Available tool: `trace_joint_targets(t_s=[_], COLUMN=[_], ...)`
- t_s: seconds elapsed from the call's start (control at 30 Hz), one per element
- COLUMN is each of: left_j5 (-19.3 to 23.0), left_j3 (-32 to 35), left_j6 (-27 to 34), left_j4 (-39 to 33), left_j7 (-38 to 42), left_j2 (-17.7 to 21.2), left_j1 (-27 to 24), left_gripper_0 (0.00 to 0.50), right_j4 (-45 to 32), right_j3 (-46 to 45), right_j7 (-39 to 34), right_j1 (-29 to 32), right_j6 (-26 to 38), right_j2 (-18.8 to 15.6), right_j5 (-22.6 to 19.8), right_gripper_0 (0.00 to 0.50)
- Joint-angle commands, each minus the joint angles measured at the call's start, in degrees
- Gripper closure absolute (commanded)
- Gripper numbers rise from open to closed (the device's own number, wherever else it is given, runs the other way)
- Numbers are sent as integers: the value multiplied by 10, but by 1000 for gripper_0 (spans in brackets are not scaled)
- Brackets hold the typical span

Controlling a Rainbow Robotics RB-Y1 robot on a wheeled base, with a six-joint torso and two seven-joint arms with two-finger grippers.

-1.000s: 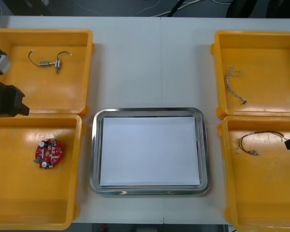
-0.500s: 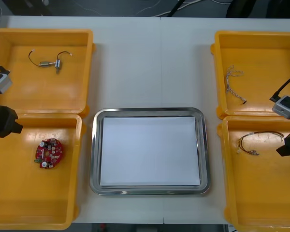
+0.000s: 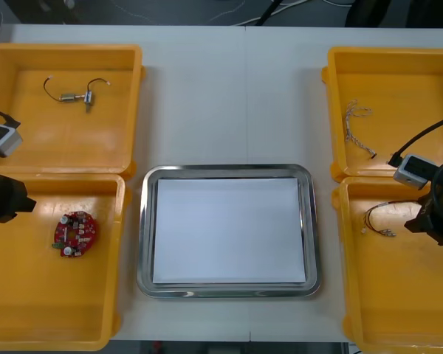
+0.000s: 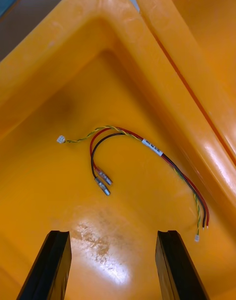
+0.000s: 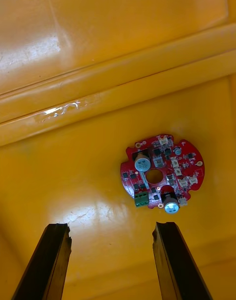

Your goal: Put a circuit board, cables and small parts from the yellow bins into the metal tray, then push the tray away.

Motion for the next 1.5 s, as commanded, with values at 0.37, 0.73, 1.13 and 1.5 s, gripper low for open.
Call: trace_joint_targets(t_s=[0.37, 0.73, 1.13, 1.5], left_j5=[-32, 19, 25, 30], left_j3=[-5, -5, -5, -6], left_j6=[-47, -70, -94, -114], left_j4=[-18, -18, -18, -18], left_j7=[-219, -410, -572, -635], left_j2=[26, 24, 18, 19], left_j1=[37, 48, 78, 111], left_gripper_0=[0, 0, 0, 0], right_j4=[49, 61, 61, 90], right_j3=[57, 78, 99, 130], right_j7=[85, 91, 85, 80], right_j1=[38, 55, 61, 62], right_j6=[-109, -153, -174, -220], right_j2=[-23, -29, -28, -28], right_j5=[11, 50, 80, 76], right_gripper_0=[0, 0, 0, 0])
